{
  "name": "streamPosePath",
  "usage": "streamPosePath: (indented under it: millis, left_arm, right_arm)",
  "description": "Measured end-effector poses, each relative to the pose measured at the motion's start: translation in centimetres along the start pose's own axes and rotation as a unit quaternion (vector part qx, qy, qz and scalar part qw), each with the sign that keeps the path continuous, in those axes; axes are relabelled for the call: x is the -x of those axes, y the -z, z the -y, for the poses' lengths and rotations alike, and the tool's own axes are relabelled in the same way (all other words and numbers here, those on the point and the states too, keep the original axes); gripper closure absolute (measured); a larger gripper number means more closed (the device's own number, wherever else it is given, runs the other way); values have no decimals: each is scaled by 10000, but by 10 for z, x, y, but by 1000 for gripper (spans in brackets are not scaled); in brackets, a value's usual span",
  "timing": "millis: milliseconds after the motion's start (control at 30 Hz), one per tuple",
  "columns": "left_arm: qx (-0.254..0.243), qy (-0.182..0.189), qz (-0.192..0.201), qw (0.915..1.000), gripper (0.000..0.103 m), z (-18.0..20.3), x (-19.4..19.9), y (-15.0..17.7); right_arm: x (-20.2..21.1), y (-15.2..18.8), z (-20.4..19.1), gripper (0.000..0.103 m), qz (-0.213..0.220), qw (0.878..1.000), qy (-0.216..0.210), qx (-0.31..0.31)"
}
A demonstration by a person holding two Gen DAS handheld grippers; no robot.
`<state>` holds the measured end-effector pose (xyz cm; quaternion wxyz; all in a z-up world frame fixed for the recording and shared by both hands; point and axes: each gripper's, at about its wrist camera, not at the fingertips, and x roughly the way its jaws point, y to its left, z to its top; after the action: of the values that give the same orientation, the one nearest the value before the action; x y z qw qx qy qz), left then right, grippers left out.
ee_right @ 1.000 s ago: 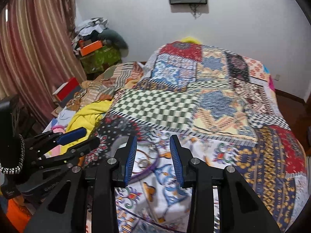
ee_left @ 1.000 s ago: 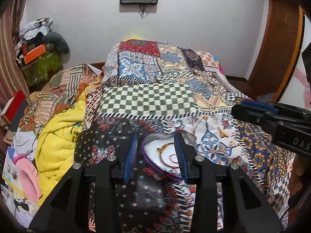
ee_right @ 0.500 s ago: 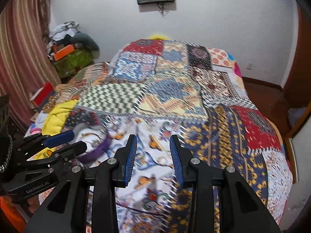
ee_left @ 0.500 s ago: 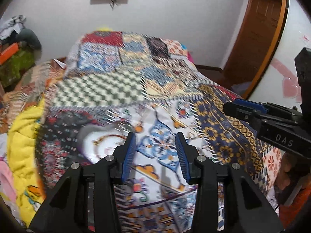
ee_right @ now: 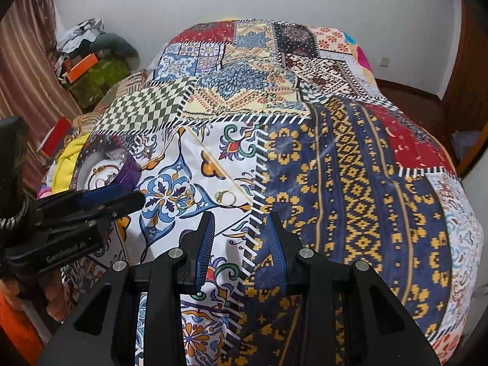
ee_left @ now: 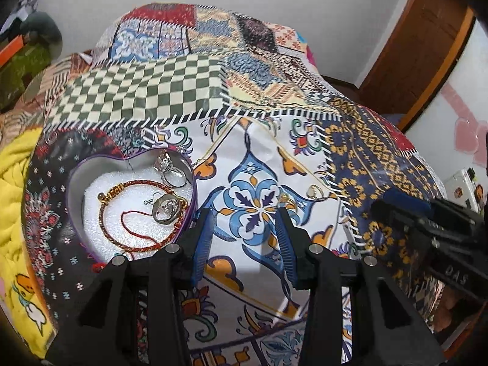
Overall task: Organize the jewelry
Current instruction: 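Move the open right gripper toward the gold ring on the quilt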
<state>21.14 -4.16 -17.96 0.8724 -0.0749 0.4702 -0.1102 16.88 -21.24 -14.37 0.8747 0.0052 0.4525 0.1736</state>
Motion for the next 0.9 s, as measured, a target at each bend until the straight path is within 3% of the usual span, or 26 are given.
streamPosePath:
  millis: [400, 600, 900]
  left_arm:
    - [-80, -386, 82, 9992, 64, -6, -9, -7]
    - [155, -689, 164, 9974, 64, -27, -7, -10]
    - [202, -616, 243, 9976, 64, -29, -15, -23]
  right_arm:
    - [-9, -2, 16, 71, -76, 9998, -85, -191]
    - [-12, -3, 18, 71, -81, 9996, -145, -222]
    - [-20, -8, 12, 71, -114, 9995, -269, -154]
